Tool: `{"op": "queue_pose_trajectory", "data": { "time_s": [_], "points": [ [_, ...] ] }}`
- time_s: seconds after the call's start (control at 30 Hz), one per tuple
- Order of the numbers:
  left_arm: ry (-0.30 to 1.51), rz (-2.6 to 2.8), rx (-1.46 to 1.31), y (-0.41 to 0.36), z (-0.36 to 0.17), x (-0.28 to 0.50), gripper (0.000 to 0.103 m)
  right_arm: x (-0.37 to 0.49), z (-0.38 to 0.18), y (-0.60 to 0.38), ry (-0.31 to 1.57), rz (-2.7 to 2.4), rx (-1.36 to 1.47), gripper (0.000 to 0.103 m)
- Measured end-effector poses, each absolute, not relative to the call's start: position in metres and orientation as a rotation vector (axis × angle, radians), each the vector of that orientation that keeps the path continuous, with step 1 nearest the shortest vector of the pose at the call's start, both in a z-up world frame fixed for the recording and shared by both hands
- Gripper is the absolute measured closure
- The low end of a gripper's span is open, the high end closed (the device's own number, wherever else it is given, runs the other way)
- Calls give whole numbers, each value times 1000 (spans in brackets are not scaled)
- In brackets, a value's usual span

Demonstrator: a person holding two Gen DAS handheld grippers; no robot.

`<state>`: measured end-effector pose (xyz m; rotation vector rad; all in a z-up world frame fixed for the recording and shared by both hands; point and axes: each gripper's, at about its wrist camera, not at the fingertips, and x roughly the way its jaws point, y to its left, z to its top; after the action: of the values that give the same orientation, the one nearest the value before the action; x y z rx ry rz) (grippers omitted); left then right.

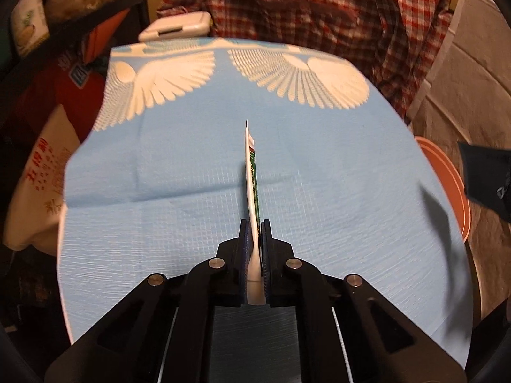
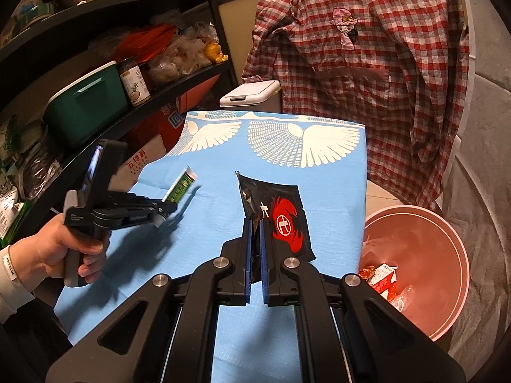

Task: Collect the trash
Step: 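Lift and carry the toothpaste tube and sachet over the pink bin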

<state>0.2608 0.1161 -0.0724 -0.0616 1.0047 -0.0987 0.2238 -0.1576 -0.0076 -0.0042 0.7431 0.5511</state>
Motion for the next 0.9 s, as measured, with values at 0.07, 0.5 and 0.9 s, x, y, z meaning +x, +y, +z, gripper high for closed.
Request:
{"op": "queue_pose_trajectory", "data": {
  "time_s": [0.07,0.5,0.9],
  "points": [
    [986,-82,-57,114,-65,259,96,224,-7,-160,737,540,-2,98],
    [859,-38,-69,101,-22,241,96,219,5,-175,674,475,2,98],
    [770,-32,-48,77,9,227,96,217,16,-190,625,424,16,98]
  ]
}}
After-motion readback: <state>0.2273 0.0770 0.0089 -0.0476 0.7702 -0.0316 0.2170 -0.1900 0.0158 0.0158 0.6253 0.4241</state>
